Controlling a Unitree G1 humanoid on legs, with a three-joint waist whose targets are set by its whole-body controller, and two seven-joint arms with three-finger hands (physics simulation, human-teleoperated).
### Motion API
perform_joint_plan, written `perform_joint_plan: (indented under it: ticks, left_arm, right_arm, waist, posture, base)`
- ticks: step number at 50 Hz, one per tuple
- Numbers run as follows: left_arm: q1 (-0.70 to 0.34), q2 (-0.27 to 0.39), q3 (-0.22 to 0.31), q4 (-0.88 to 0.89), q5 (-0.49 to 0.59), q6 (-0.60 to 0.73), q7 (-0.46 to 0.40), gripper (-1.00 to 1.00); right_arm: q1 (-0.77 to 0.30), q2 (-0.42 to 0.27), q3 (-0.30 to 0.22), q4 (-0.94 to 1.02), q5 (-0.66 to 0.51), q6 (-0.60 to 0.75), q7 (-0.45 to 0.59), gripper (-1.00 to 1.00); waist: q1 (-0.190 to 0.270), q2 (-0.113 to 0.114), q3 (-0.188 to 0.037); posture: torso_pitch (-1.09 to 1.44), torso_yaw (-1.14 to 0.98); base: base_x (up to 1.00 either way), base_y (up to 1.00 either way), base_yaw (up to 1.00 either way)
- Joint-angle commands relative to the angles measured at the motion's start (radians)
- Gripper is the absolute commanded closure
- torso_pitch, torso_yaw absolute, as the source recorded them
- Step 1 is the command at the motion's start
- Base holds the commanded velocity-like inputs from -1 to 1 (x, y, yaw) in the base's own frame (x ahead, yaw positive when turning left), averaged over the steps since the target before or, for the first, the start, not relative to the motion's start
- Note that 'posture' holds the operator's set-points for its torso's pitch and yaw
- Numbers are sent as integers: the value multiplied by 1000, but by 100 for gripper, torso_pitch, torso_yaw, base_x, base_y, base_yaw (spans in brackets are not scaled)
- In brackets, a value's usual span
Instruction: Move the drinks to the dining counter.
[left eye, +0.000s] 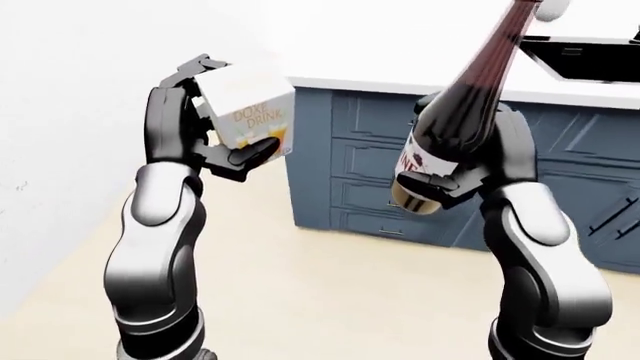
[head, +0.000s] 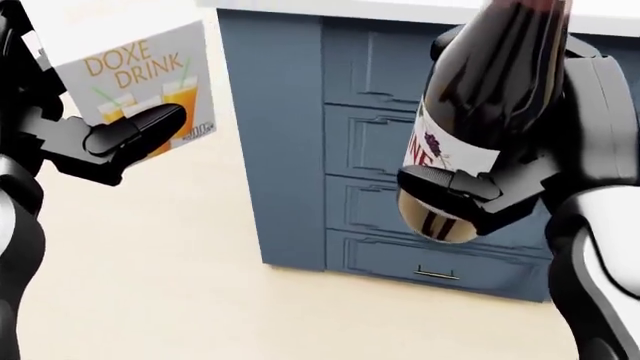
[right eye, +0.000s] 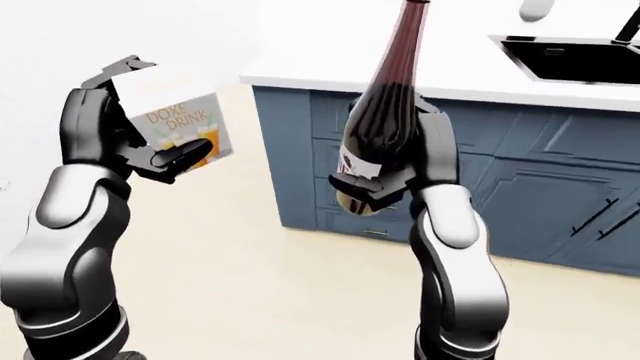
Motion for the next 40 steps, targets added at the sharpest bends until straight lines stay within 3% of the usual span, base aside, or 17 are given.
perform_joint_plan:
  ticks: [1, 4, 7, 8, 9, 11, 15, 17, 19, 20, 21, 22, 29, 32, 33, 35, 40]
  left_arm:
    - [-32, 10, 9, -27, 6, -25, 6, 100]
    - [-41, 11, 8, -33, 7, -12, 6, 100]
    - [-49, 13, 8, -33, 8, -7, 5, 100]
    - [-52, 14, 8, -36, 8, -2, 5, 100]
    - [-54, 14, 8, -38, 8, 1, 5, 100]
    - [-56, 14, 7, -40, 8, 3, 4, 100]
    - [-59, 14, 6, -37, 10, 2, 3, 100]
    - [-62, 15, 8, -41, 10, 8, 2, 100]
    - [-66, 16, 8, -44, 9, 14, 3, 100]
    - [-67, 16, 8, -46, 9, 16, 3, 100]
    - [-68, 16, 8, -45, 9, 15, 3, 100]
    - [-68, 17, 9, -45, 9, 15, 3, 100]
    - [-77, 23, 15, -54, 3, 29, 3, 100]
    - [-76, 25, 17, -49, 1, 24, 4, 100]
    - [-77, 26, 18, -47, 0, 23, 4, 100]
    - [-80, 29, 20, -52, -2, 30, 4, 100]
    - [-83, 33, 22, -50, -6, 30, 6, 100]
  right_arm:
    - [-42, -7, -7, -53, 13, -57, -10, 100]
    - [-43, -10, -14, -53, 28, -54, -14, 100]
    - [-47, -14, -16, -58, 41, -45, -18, 100]
    - [-47, -15, -16, -59, 45, -44, -19, 100]
    - [-47, -16, -17, -61, 48, -42, -21, 100]
    - [-51, -21, -18, -68, 54, -32, -23, 100]
    - [-49, -23, -19, -64, 58, -36, -27, 100]
    - [-53, -26, -18, -68, 61, -31, -28, 100]
    - [-56, -28, -18, -71, 63, -27, -30, 100]
    - [-57, -27, -19, -70, 64, -26, -34, 100]
    - [-61, -27, -21, -70, 66, -21, -36, 100]
    - [-61, -28, -18, -70, 65, -20, -38, 100]
    - [-73, -33, -9, -69, 54, -5, -39, 100]
    - [-75, -34, -5, -64, 50, -9, -36, 100]
    - [-76, -34, -4, -62, 48, -9, -35, 100]
    - [-81, -34, -2, -63, 45, -5, -33, 100]
    - [-93, -35, -1, -65, 40, 5, -27, 100]
  waist:
    - [3, -5, -26]
    - [-1, 11, -25]
    - [-8, 73, -32]
    - [-5, 68, -5]
    - [-38, 94, -7]
    - [-12, 59, -31]
    - [4, 38, -7]
    - [4, 22, -14]
    - [-4, -21, -28]
    - [-8, -54, -59]
    - [-17, -26, -14]
    - [-3, -33, -9]
    - [-20, 4, 13]
    - [-18, 94, -24]
    - [-18, 64, -24]
    - [-8, 72, -17]
    - [4, 35, -27]
  posture:
    - [0, 0]
    - [0, 0]
    - [0, 0]
    - [0, 0]
    - [0, 0]
    - [0, 0]
    - [0, 0]
    - [0, 0]
    - [0, 0]
    - [0, 0]
    - [0, 0]
    - [0, 0]
    - [0, 0]
    - [0, 0]
    - [0, 0]
    - [0, 0]
    - [0, 0]
  base:
    - [17, -9, 0]
    - [16, -15, 0]
    - [10, -51, 0]
    - [10, -77, 0]
    - [9, 0, -88]
    - [10, 0, -99]
    - [9, 0, -100]
    - [10, 0, -100]
    - [9, 0, -100]
    - [9, 0, -100]
    - [6, 0, -93]
    - [5, 0, -54]
    - [1, -3, 0]
    - [8, 0, 0]
    - [12, 0, 0]
    - [13, 0, 0]
    - [17, 0, 0]
